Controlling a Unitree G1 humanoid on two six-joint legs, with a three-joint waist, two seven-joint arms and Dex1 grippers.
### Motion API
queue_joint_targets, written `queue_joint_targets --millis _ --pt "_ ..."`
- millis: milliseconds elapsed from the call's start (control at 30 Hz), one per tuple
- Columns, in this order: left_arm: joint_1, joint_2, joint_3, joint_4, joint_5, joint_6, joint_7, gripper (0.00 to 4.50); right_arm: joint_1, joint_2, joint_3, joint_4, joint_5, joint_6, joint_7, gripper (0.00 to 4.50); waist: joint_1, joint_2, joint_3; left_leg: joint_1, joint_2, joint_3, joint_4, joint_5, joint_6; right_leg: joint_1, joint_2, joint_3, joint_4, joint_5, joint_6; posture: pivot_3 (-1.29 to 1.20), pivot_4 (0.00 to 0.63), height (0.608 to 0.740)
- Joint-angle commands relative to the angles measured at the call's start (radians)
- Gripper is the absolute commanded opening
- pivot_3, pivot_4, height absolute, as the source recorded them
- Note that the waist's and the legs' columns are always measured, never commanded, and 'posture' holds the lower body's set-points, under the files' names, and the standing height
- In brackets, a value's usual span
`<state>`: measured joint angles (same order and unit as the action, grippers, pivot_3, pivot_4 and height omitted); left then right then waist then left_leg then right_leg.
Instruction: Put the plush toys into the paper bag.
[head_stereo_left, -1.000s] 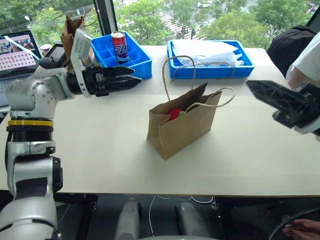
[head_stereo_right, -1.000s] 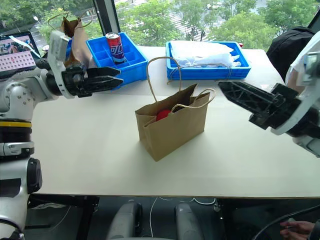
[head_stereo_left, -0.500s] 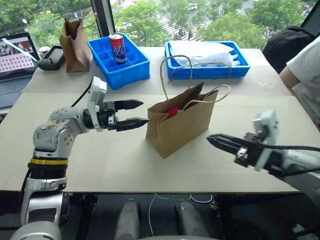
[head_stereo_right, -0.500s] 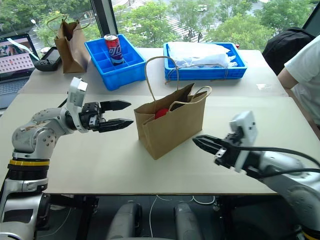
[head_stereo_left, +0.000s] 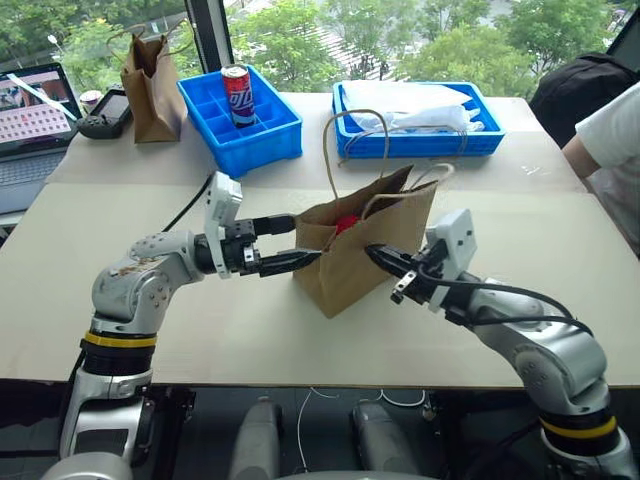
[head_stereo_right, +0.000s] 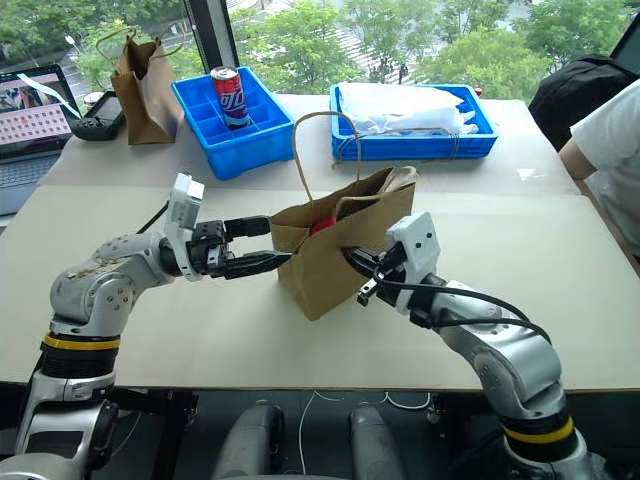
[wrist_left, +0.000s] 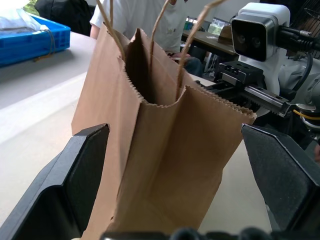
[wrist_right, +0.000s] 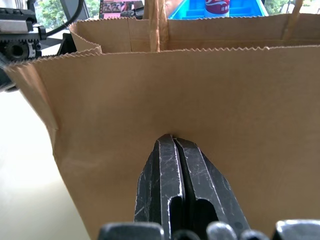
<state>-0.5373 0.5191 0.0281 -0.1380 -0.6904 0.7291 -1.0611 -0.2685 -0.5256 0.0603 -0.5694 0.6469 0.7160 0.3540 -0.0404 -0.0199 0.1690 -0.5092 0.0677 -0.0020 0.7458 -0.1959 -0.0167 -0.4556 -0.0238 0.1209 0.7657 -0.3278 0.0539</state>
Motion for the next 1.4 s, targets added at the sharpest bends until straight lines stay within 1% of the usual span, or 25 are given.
queue_joint_targets --millis 33,200,333,467,500,533,567,600,767,800,867,967,1067,1133,1233,1333,1400 --pt "0.004 -0.006 -0.01 -0.055 -0.034 0.025 0.012 4.5 -0.015 0.03 0.001 -0.009 -0.029 -0.028 0.001 0.07 0.0 0.0 0.0 0.0 0.0 0.0 0.0 0.0 0.0 0.0 0.0 0.0 0.0 0.0 0.0 0.0 0.15 0.665" --pt "0.002 -0.029 -0.025 -0.059 -0.037 0.028 0.039 4.5 -0.026 0.071 0.016 0.005 -0.058 -0.02 0.005 0.07 0.0 0.0 0.0 0.0 0.0 0.0 0.0 0.0 0.0 0.0 0.0 0.0 0.0 0.0 0.0 0.0 0.15 0.665" --pt "-0.008 -0.03 -0.045 -0.019 0.009 0.028 0.075 4.5 -0.026 0.089 0.016 0.01 -0.071 -0.015 0.011 0.07 -0.002 0.0 0.0 0.0 0.0 0.0 0.0 0.0 0.0 0.0 0.0 0.0 0.0 0.0 0.0 0.0 0.15 0.665" --pt "-0.016 -0.026 -0.059 0.024 0.05 -0.007 0.074 3.51 -0.021 0.093 0.007 0.011 -0.082 -0.012 0.012 0.0 -0.002 0.0 0.0 0.0 0.0 0.0 0.0 0.0 0.0 0.0 0.0 0.0 0.0 0.0 0.0 0.0 0.15 0.665" --pt "-0.021 -0.029 -0.057 0.032 0.051 -0.009 0.073 3.03 -0.02 0.092 0.002 0.01 -0.084 -0.01 0.011 0.0 -0.002 0.0 0.0 0.0 0.0 0.0 0.0 0.0 0.0 0.0 0.0 0.0 0.001 0.0 0.0 0.0 0.15 0.665" --pt "-0.026 -0.032 -0.054 0.039 0.051 -0.01 0.074 2.77 -0.02 0.092 -0.002 0.009 -0.084 -0.009 0.01 0.0 -0.002 0.0 0.0 0.0 0.0 0.0 0.0 0.0 0.0 0.0 0.0 0.0 0.0 0.0 0.0 0.0 0.15 0.665" --pt "-0.032 -0.033 -0.055 0.046 0.054 -0.017 0.07 2.37 -0.019 0.09 -0.008 0.007 -0.084 -0.007 0.008 0.0 -0.002 0.0 0.0 0.0 0.0 0.0 0.0 0.0 0.0 0.0 0.0 0.0 0.001 0.0 0.0 0.0 0.15 0.665" --pt "-0.044 -0.039 -0.055 0.058 0.06 -0.027 0.069 2.07 -0.016 0.092 -0.017 0.004 -0.082 -0.006 0.002 0.0 -0.002 0.0 0.0 0.0 0.0 0.0 0.0 0.0 0.0 0.0 0.0 0.0 0.0 0.0 0.0 0.0 0.15 0.665" --pt "-0.098 -0.064 -0.059 0.117 0.085 -0.054 0.073 0.23 0.005 0.095 -0.055 -0.022 -0.071 0.009 -0.026 0.0 0.002 0.0 0.0 0.0 0.0 0.0 0.0 0.0 0.0 0.0 0.0 0.0 0.0 0.0 0.0 0.0 0.15 0.665" --pt "-0.106 -0.066 -0.058 0.126 0.086 -0.061 0.065 0.08 0.014 0.089 -0.068 -0.034 -0.063 0.015 -0.027 0.0 0.002 0.0 0.0 0.0 0.0 0.0 0.0 0.0 0.0 0.0 0.0 0.0 0.0 0.0 0.0 0.0 0.15 0.665" --pt "-0.129 -0.061 -0.057 0.149 0.09 -0.077 0.036 0.08 0.055 0.055 -0.119 -0.073 -0.028 0.043 -0.014 0.0 0.002 0.0 0.0 0.0 0.0 0.0 0.0 0.0 0.0 0.0 0.0 0.0 0.0 0.0 0.0 0.0 0.15 0.665" --pt "-0.169 -0.044 -0.051 0.199 0.102 -0.115 -0.018 0.08 0.148 -0.036 -0.212 -0.129 0.031 0.115 0.021 0.0 0.006 0.0 0.0 -0.001 0.0 0.0 0.0 0.0 0.0 0.0 0.0 0.0 -0.001 0.0 0.0 0.0 0.15 0.665" --pt "-0.211 0.007 -0.066 0.279 0.134 -0.196 -0.147 0.08 0.289 -0.158 -0.324 -0.161 0.044 0.181 0.068 0.0 0.008 0.0 0.0 -0.001 -0.001 0.0 0.0 0.0 0.0 0.0 0.0 0.0 0.0 0.0 0.0 0.0 0.15 0.665" --pt "-0.235 0.034 -0.074 0.332 0.148 -0.255 -0.238 0.08 0.379 -0.21 -0.389 -0.16 0.03 0.185 0.099 0.0 0.009 0.0 0.0 0.0 -0.001 0.0 0.0 0.0 0.0 0.0 0.0 0.0 0.0 0.0 0.0 0.0 0.15 0.665" --pt "-0.278 0.06 -0.077 0.407 0.148 -0.335 -0.39 0.08 0.492 -0.252 -0.492 -0.135 0.007 0.158 0.14 0.0 0.004 0.0 0.0 0.0 -0.001 0.0 -0.001 0.0 0.0 0.0 0.0 0.0 -0.001 -0.001 0.0 0.0 0.15 0.665" --pt "-0.299 0.085 -0.099 0.457 0.163 -0.412 -0.529 0.08 0.525 -0.275 -0.548 -0.115 -0.005 0.143 0.169 0.0 -0.002 0.0 0.0 0.0 -0.001 0.0 0.0 0.0 0.0 0.0 0.0 0.0 -0.001 -0.003 0.003 0.0 0.15 0.665" --pt "-0.309 0.1 -0.121 0.482 0.144 -0.428 -0.552 0.08 0.523 -0.284 -0.56 -0.109 -0.009 0.143 0.179 0.0 -0.005 0.0 0.0 0.0 0.0 0.0 0.0 0.0 0.0 0.0 0.0 0.0 -0.001 -0.003 0.004 0.0 0.15 0.665"
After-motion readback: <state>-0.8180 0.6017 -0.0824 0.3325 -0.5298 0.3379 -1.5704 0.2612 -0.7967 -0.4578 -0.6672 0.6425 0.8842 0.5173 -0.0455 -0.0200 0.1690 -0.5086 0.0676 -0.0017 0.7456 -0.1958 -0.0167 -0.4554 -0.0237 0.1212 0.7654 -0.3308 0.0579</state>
